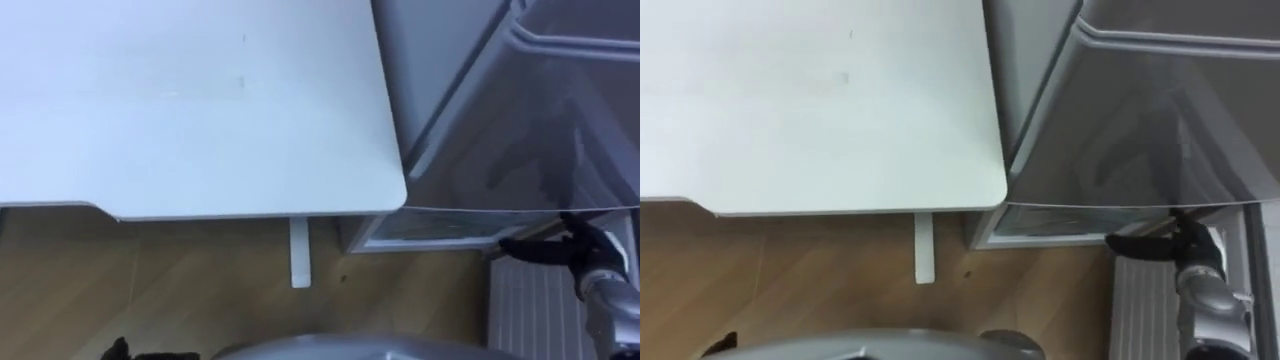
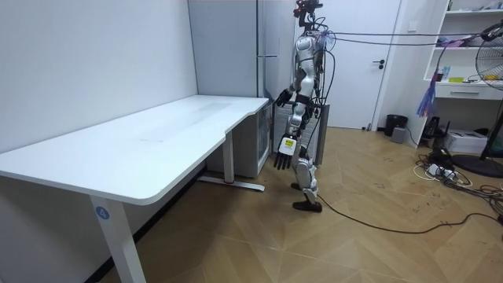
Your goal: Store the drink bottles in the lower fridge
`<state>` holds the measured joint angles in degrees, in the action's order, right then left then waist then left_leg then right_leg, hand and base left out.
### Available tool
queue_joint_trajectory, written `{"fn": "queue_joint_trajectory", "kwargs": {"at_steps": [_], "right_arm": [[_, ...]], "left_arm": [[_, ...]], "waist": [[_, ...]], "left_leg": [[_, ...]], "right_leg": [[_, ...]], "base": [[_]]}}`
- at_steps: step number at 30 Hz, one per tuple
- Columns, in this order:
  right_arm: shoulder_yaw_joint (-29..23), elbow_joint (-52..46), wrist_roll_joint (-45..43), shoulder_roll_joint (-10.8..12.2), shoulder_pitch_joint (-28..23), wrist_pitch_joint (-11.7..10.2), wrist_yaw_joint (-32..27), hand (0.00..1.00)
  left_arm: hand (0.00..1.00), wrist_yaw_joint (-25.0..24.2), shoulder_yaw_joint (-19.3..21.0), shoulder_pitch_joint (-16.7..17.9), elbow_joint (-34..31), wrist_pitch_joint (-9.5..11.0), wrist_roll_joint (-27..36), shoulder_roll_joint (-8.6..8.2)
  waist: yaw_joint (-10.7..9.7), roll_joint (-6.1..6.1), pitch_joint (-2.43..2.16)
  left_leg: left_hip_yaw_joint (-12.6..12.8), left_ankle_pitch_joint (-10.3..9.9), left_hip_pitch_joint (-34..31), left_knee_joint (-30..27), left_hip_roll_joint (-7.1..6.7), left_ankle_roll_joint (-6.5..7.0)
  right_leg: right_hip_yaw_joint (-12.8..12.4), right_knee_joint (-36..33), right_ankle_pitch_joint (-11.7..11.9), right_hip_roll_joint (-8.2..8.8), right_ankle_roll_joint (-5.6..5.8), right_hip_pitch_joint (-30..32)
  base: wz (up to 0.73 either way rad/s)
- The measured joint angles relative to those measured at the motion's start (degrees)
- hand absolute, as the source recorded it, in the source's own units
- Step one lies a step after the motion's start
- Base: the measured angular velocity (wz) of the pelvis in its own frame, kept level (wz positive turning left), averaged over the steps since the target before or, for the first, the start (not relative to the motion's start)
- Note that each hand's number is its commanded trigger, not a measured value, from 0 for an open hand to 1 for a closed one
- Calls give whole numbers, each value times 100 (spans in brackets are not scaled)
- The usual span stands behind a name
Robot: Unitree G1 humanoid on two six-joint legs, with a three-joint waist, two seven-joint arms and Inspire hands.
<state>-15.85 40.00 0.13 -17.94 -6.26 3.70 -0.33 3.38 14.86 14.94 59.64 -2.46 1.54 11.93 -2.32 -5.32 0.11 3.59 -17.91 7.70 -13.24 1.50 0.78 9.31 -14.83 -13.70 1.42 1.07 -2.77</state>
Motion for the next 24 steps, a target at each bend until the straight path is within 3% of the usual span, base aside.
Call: {"fn": "queue_joint_trajectory", "kwargs": {"at_steps": [5, 8, 17, 24], "right_arm": [[-288, -1429, -401, 3, -312, -55, -414, 0], [-386, -2032, -419, 9, -439, -56, -545, 0], [-596, -2294, -410, 10, -555, -7, -898, 0], [-881, -2197, 91, 9, -534, 23, -1072, 0]], "left_arm": [[0, 126, 1, 32, -3, -3, 5, -5], [0, 151, 1, 43, -30, -19, 5, -27], [0, 289, 1, 154, -157, -172, 3, -52], [0, 391, 86, 141, -284, -266, 4, -70]], "waist": [[-80, 14, -4], [-196, -4, -20], [-246, 21, -67], [-280, 6, -55]], "left_leg": [[136, 19, 101, 98, 21, 1], [161, 20, 106, 110, 31, 1], [280, 20, 202, 178, 70, 0], [298, 21, 202, 190, 79, -1]], "right_leg": [[-266, -48, 32, -54, -6, 77], [-294, -13, 63, -64, 0, 74], [-453, 16, 107, -95, -10, 74], [-462, 7, 114, -106, -23, 87]], "base": [[-27], [-7], [-10], [0]]}}
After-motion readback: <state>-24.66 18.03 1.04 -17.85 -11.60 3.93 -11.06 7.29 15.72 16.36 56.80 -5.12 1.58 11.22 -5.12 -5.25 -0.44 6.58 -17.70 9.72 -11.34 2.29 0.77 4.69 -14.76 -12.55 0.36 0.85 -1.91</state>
